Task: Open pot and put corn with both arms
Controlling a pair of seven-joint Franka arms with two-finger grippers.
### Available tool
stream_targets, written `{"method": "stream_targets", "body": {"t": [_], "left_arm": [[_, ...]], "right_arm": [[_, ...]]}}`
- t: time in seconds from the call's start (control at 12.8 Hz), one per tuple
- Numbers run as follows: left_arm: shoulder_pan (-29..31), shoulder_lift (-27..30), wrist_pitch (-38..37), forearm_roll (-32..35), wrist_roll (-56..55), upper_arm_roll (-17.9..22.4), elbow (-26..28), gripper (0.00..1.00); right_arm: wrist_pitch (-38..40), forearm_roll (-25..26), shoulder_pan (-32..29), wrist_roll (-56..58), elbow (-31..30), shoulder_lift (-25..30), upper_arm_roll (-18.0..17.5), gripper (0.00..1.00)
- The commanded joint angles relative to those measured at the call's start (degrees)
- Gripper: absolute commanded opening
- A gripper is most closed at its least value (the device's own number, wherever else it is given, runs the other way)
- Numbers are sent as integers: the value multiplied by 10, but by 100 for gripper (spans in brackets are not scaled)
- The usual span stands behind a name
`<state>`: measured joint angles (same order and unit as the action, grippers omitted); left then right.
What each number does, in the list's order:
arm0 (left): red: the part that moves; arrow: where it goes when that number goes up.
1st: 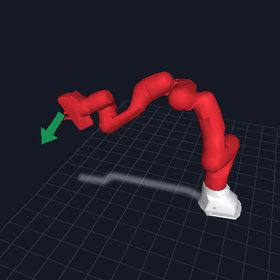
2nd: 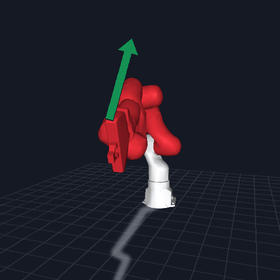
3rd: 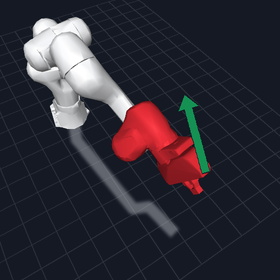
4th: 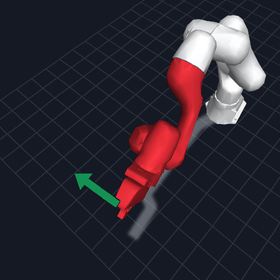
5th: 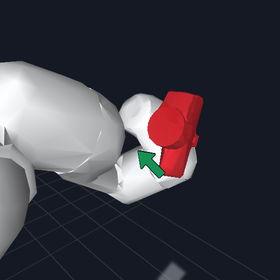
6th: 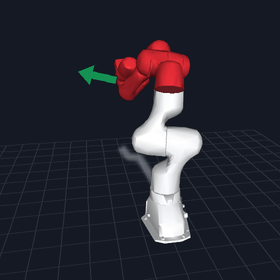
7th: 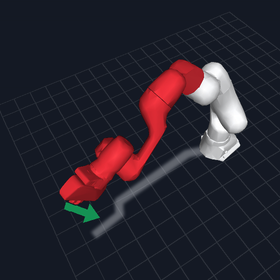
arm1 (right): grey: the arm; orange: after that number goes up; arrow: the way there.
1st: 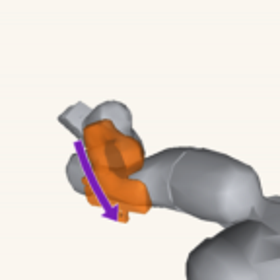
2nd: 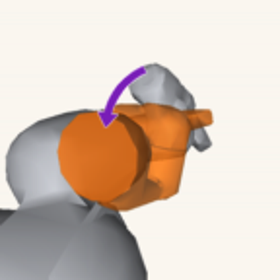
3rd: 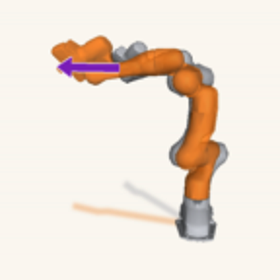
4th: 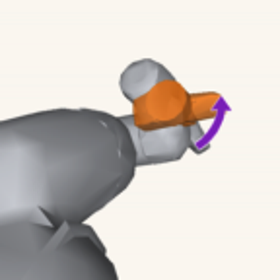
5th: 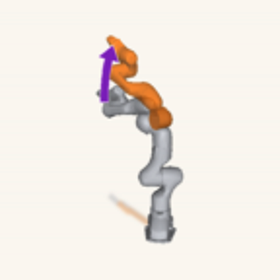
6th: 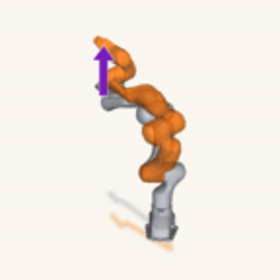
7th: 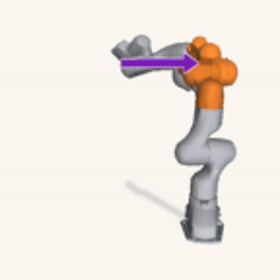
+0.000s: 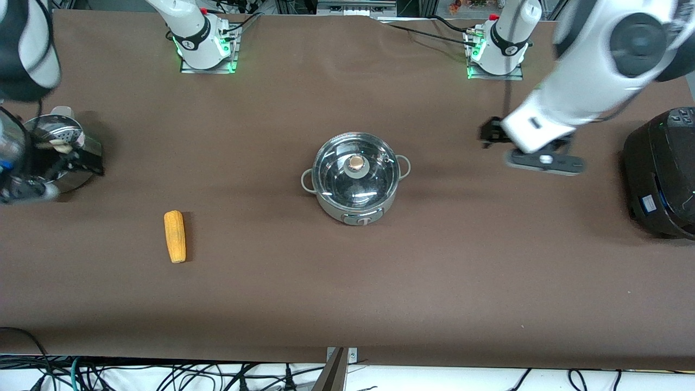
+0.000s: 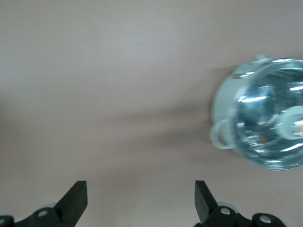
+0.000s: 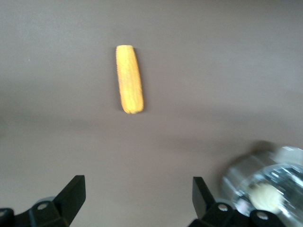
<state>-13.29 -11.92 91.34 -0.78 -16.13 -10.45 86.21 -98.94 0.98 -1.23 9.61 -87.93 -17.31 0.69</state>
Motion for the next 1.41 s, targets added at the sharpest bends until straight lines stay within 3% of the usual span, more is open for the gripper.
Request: {"method": "stream_targets", "body": {"t": [0.0, 0.16, 0.31, 0.63, 1.02, 1.1, 1.18, 1.25, 1.33], "left_arm": [[-65, -115, -12, -14, -109, 3, -143, 100], [-128, -172, 2, -11, -226, 4, -186, 100], [-177, -206, 70, -4, -326, 7, -178, 100], [-218, -263, 161, 15, -334, 6, -162, 100], [-226, -276, 162, 31, -330, 3, -127, 97], [-228, -274, 159, 31, -328, 3, -124, 87], [-227, -273, 156, 31, -310, 3, -124, 65], [-222, -271, 156, 25, -284, 3, -124, 37], [-219, -268, 156, 21, -265, 3, -124, 19]], "right_arm": [[-62, -40, -1, 3, 11, -90, -3, 100], [-100, -41, 0, 3, 7, -141, -3, 100], [-150, -39, 3, 8, -3, -177, -3, 100], [-241, -38, 5, 11, -51, -202, -4, 100], [-304, -40, 13, 8, -77, -218, -4, 100], [-311, -40, 13, 8, -79, -222, -4, 100], [-315, -40, 13, 8, -79, -224, -4, 100], [-318, -40, 13, 7, -79, -227, -5, 98], [-318, -40, 13, 5, -79, -227, -5, 69]]}}
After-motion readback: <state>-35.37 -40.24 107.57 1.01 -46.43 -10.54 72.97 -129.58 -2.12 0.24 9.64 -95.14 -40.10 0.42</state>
